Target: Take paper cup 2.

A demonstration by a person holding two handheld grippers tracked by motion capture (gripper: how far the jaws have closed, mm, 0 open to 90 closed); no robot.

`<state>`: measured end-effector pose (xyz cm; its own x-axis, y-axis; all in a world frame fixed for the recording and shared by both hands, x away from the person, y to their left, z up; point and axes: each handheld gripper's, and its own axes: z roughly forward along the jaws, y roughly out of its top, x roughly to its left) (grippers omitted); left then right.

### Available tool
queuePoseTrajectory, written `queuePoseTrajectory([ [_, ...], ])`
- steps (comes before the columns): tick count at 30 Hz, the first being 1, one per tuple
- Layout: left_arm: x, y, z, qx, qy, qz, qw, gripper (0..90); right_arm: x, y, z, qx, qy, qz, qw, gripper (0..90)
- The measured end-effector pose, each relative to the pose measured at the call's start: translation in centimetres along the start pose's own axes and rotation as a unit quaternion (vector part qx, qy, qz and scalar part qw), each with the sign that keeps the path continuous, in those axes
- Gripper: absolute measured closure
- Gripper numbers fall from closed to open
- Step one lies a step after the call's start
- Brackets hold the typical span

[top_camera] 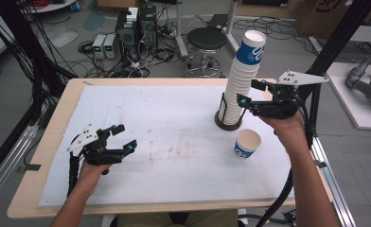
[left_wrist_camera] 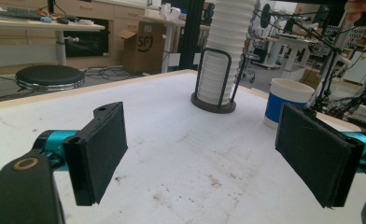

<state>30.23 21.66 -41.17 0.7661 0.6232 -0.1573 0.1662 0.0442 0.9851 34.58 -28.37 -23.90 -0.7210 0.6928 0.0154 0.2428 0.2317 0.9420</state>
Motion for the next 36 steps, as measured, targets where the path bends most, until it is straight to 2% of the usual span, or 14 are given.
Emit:
queuePoseTrajectory([
  [10, 0.0, 0.0, -0.1, 0.0, 0.0, -0.002, 1.0, 16.6, -1.6, 2.9, -0.2, 0.012, -0.022, -0.001, 0.9997, 20.3],
  [23, 0.1, 0.0, 0.0, 0.0, -0.003, -0.003, 1.0, 16.6, -4.5, 5.1, -0.5, 0.021, -0.062, 0.024, 0.9976, 20.3],
  [36, 0.1, 0.0, -0.1, -0.002, -0.002, -0.005, 1.0, 16.6, -6.3, 7.3, 1.5, 0.042, -0.09, 0.039, 0.9943, 20.3],
])
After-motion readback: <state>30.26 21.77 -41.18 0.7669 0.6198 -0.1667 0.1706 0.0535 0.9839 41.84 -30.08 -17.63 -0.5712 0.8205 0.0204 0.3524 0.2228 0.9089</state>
